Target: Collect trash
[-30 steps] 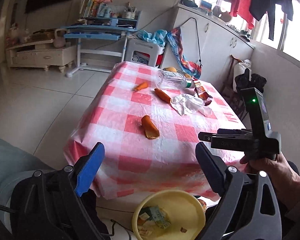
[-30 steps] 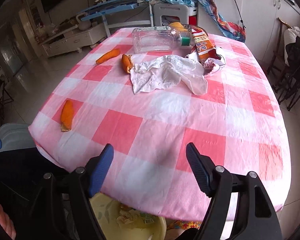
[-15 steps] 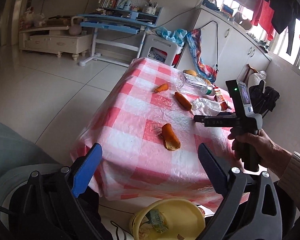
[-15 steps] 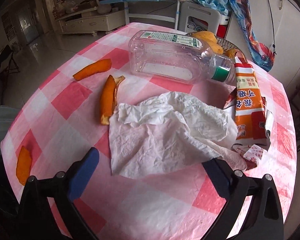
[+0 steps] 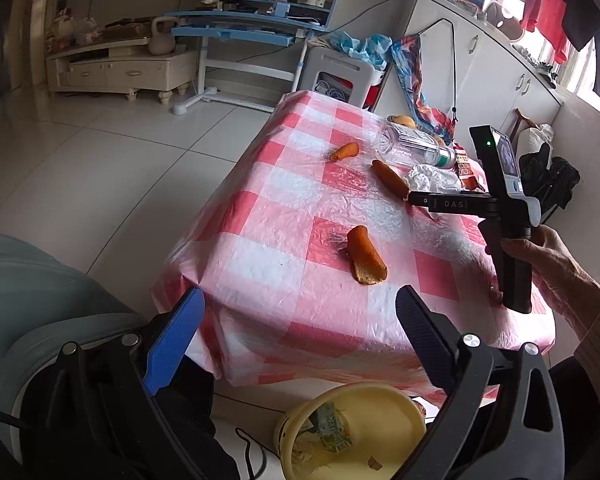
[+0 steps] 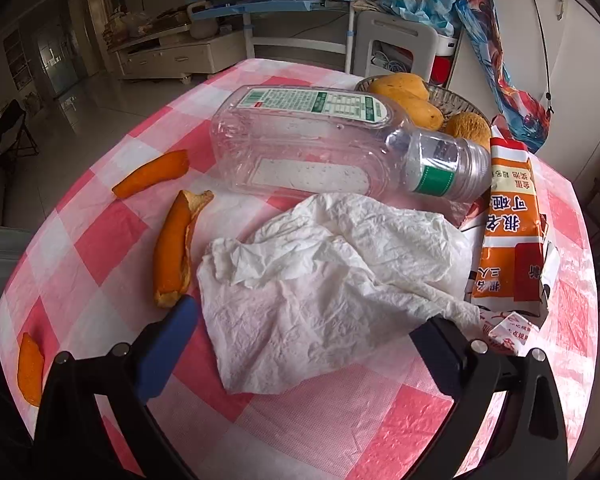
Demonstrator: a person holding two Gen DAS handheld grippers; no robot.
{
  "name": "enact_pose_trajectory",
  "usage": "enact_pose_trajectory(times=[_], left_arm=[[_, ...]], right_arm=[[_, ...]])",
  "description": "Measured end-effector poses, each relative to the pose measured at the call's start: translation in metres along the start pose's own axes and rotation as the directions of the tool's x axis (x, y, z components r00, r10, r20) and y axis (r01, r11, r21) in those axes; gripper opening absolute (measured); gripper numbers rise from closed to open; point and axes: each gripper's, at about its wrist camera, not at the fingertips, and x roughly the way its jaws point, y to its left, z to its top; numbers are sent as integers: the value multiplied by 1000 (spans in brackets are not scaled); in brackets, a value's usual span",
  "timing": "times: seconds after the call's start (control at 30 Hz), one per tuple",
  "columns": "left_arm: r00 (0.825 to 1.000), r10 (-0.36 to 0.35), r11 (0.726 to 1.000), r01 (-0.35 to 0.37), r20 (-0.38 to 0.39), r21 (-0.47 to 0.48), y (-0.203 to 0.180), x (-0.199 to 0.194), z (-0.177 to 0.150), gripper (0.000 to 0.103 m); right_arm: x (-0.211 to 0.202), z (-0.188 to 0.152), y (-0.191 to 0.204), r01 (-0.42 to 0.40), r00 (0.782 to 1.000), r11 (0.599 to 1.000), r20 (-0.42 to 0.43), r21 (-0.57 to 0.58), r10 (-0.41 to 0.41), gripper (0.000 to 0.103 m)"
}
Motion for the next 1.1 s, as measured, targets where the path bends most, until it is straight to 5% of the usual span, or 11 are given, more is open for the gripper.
enact_pose_trajectory(times=[0.47,0.63,1.1], left_arm=[[1000,-9,1000,8,18,29,-6,-14,-11,93],[999,29,994,-30,19,106,-20,-11,-20,93],[998,46,906,-55,30,419,-76,-10,-53,94]], right_arm=[[0,0,1,0,1000,1000,0,1,0,97],[0,0,1,0,1000,1000,0,1,0,97],[0,0,1,1,1000,1000,1,1,-1,97]])
